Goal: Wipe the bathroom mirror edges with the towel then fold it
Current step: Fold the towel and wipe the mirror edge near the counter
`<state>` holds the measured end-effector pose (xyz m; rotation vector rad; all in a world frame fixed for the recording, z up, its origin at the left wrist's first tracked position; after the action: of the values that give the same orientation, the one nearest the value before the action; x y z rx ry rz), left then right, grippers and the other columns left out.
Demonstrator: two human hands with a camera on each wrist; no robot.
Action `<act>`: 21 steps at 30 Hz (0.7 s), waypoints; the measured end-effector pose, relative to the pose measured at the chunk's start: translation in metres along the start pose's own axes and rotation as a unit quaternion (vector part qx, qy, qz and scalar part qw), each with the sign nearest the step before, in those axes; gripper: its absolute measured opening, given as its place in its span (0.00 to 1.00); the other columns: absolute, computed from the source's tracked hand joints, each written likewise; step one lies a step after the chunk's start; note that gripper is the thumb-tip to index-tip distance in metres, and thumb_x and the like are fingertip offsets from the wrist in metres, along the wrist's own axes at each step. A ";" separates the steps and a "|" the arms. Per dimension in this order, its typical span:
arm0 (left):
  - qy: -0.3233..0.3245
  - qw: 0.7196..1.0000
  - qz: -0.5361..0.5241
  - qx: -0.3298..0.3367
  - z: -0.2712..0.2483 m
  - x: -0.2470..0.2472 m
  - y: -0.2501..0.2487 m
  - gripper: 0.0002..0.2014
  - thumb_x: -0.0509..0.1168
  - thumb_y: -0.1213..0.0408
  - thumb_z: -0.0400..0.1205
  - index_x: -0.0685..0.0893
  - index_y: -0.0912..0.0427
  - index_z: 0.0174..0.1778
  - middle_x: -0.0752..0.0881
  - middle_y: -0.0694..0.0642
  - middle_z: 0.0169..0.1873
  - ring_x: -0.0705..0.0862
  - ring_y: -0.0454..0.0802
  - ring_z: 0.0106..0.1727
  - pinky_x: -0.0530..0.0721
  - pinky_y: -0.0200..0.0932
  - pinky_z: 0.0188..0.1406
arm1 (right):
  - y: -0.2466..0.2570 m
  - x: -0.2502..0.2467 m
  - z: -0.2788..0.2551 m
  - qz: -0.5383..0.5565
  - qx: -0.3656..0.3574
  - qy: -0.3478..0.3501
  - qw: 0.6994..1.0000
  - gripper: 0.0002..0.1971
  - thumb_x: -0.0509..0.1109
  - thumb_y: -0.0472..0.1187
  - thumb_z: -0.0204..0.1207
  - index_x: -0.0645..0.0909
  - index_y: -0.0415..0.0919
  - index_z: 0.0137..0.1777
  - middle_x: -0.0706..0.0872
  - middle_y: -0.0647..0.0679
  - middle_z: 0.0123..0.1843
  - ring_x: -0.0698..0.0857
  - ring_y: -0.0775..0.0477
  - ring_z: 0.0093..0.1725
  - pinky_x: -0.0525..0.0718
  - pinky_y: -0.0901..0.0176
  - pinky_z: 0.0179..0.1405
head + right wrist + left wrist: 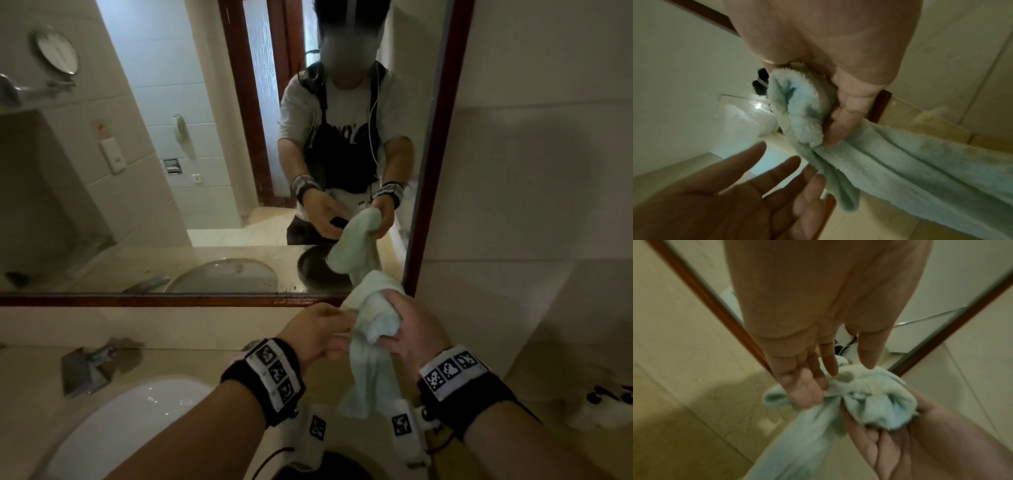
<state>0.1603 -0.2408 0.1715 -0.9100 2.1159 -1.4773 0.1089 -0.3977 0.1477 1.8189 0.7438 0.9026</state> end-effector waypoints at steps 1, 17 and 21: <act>0.024 1.000 0.013 0.012 0.008 0.007 -0.008 0.08 0.72 0.58 0.83 0.86 0.58 0.42 0.79 0.58 0.32 0.76 0.50 0.29 0.72 0.45 0.30 | 0.006 0.001 0.007 0.037 0.003 -0.018 0.999 0.19 0.76 0.48 0.74 0.82 0.46 0.64 0.85 0.41 0.65 0.86 0.36 0.62 0.87 0.38 0.62; -0.118 0.991 0.002 0.068 0.124 -0.101 0.038 0.26 0.72 0.31 0.69 0.81 0.38 0.59 0.90 0.52 0.54 0.90 0.58 0.55 0.88 0.70 0.57 | -0.010 0.097 0.100 -0.066 -0.015 0.126 0.990 0.14 0.70 0.47 0.79 0.91 0.44 0.58 0.91 0.38 0.60 0.91 0.38 0.59 0.89 0.48 0.55; -0.159 0.984 -0.042 0.075 0.094 -0.167 0.044 0.23 0.75 0.42 0.73 0.82 0.43 0.62 0.90 0.54 0.56 0.90 0.57 0.57 0.89 0.67 0.58 | -0.035 0.164 0.108 -0.137 -0.015 0.196 0.971 0.12 0.68 0.45 0.81 0.90 0.48 0.60 0.92 0.46 0.60 0.90 0.43 0.62 0.86 0.45 0.64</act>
<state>0.3268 -0.1761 0.0906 -1.1064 1.7344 -1.4013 0.2841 -0.3054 0.1277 1.4769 1.1898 1.0928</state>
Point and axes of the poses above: each hand's wrist, its own z-axis towards the middle knuckle, its own x-axis out of the palm, y = z × x, the point moved 9 cm from there along z, towards the middle knuckle
